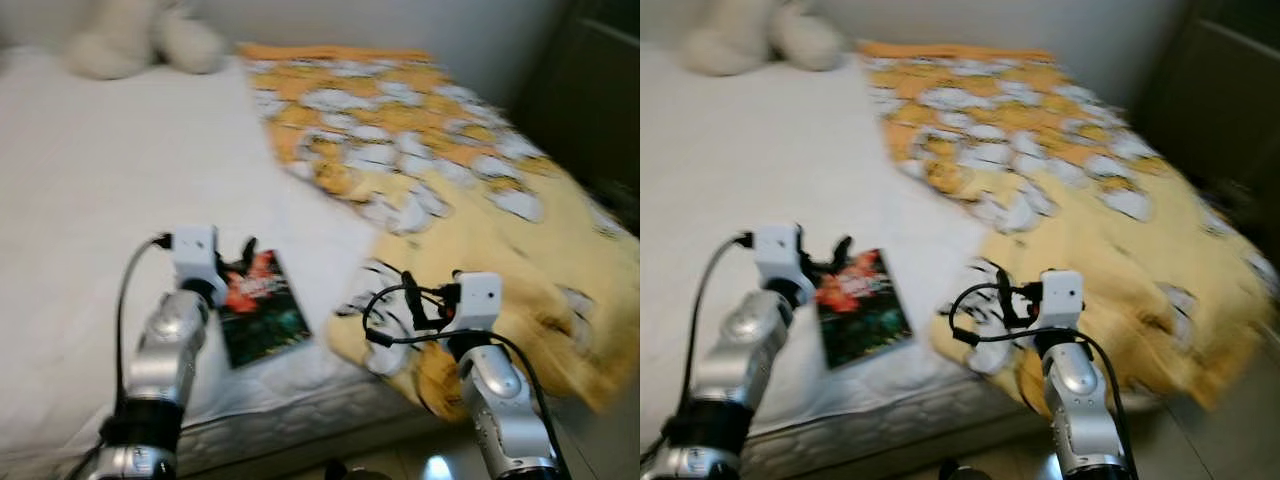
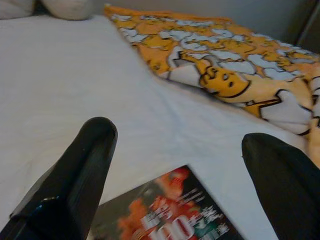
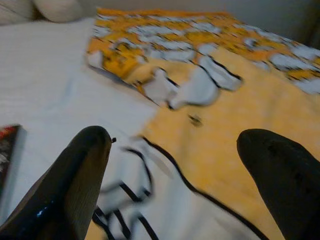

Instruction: Clean up the room

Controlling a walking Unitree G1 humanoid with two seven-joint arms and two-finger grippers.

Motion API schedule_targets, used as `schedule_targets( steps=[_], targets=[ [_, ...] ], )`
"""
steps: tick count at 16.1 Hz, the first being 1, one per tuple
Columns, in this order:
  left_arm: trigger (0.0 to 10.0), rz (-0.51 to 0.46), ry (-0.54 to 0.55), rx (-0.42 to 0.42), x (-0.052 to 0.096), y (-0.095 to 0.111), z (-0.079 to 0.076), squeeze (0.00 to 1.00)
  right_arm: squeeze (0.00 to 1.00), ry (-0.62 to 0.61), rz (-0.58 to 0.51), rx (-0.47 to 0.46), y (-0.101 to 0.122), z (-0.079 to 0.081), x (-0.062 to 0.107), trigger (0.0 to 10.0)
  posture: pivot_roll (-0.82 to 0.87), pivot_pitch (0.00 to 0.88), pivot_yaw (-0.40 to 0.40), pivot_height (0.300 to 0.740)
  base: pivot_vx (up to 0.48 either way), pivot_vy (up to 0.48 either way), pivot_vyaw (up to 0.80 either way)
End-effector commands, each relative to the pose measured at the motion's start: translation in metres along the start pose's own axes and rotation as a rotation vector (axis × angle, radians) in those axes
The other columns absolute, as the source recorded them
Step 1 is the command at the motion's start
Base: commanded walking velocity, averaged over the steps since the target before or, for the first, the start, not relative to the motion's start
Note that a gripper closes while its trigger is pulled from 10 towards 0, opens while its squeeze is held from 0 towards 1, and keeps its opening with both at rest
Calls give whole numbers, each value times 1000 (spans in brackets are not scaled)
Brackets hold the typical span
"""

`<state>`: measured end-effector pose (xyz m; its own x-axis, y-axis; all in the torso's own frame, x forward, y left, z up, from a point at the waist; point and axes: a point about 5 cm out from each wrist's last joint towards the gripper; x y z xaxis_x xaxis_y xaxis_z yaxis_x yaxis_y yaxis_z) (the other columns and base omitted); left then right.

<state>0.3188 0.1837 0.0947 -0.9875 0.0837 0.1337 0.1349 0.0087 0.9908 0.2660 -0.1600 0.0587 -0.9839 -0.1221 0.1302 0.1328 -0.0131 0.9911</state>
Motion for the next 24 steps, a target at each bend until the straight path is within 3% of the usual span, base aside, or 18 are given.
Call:
schedule_targets(
  steps=[1, 3, 6, 7, 11, 16, 22, 24],
  targets=[
    [10000, 24, 2, -7, -5, 0, 1, 0, 0, 12, 8, 6, -2, 1, -1, 10000, 49, 0, -69, 740, 0, 480, -738],
    [10000, 34, 4, -63, -11, 2, 1, 0, 0, 21, 12, 10, -2, 4, -4, 10000, 55, 0, -77, 740, 0, 427, -369],
    [10000, 92, 47, 14, -20, -2, 3, 0, 0, 14, -2, 11, 2, 1, -9, 10000, 49, 0, -80, 740, 0, 0, 0],
    [10000, 171, 65, 75, -21, -13, 5, 0, 0, 13, -10, 10, 3, 0, -8, 10000, 42, 0, -80, 740, 0, 0, 0],
    [10000, 341, 92, 177, -14, -48, 5, 0, 0, 11, 2, 14, -3, -2, 0, 10000, 26, 10, -77, 740, 0, 0, 0],
    [10000, 422, 40, 433, -13, -70, -18, 0, 0, 18, 16, 23, -5, -5, 13, 10000, -24, 41, -90, 740, 0, 0, 0],
    [10000, 430, 13, 468, -19, -71, -41, 0, 0, 15, 57, 68, -7, -18, 34, 10000, -105, 70, -121, 740, 0, 0, 0],
    [10000, 454, 25, 416, -18, -74, -41, 0, 0, 18, 66, 75, -6, -19, 38, 10000, -121, 74, -121, 740, 0, 0, 0]
  ],
)
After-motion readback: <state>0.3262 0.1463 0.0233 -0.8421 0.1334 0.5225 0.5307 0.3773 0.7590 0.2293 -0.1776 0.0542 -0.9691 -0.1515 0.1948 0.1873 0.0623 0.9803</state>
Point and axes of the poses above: a point about 5 cm out from each wrist's last joint towards the gripper, its own x axis pointing back from the gripper into the wrist, its own y axis along the axis of the wrist's last joint, z = x × y
